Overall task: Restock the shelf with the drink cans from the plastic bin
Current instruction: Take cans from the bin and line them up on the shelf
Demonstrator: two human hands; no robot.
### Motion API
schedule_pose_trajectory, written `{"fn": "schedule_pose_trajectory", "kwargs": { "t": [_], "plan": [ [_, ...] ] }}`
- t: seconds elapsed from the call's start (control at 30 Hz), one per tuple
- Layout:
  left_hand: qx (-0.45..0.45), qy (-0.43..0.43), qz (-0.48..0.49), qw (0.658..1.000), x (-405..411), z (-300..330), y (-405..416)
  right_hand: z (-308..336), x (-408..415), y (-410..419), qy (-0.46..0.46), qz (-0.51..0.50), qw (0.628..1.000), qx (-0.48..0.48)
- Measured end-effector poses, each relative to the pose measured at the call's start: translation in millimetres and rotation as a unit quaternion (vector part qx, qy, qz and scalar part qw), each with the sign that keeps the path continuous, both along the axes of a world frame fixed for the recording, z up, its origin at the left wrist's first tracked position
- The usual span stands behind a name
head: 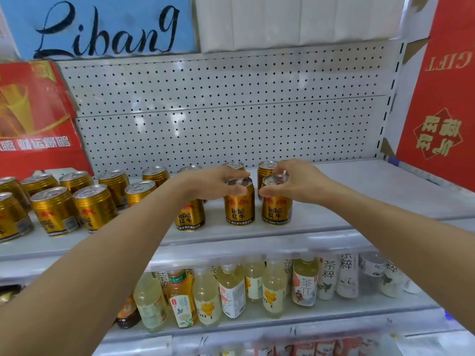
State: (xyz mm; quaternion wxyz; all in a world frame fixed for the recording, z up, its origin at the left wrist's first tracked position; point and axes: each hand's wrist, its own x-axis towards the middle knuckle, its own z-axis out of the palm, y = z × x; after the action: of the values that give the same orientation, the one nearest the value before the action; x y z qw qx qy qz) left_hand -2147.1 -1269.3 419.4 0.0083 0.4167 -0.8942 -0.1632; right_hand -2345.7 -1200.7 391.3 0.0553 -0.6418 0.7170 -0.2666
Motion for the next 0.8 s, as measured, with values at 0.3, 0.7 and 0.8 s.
{"fn": "schedule_pose_trajectory", "kwargs": {
  "t": [0.3, 0.7, 0.8],
  "plan": [
    [0.006, -0.025, -0.014, 1.0, 3.5, 5.6, -4.5, 3.2, -0.2, -2.5, 0.014, 0.007, 1.0, 0.023],
    [-0.074, 0.077, 0.08, 0.991, -26.7, 14.4, -64.4, 38.8, -21.7, -63.3, 0.019, -0.003, 0.997, 0.075],
    [-0.057, 0.004, 0.098, 0.994, -38.6, 7.1, -77.1, 32.7, -21.5, -76.8, -0.001, 0.001, 0.993, 0.117]
  ]
}}
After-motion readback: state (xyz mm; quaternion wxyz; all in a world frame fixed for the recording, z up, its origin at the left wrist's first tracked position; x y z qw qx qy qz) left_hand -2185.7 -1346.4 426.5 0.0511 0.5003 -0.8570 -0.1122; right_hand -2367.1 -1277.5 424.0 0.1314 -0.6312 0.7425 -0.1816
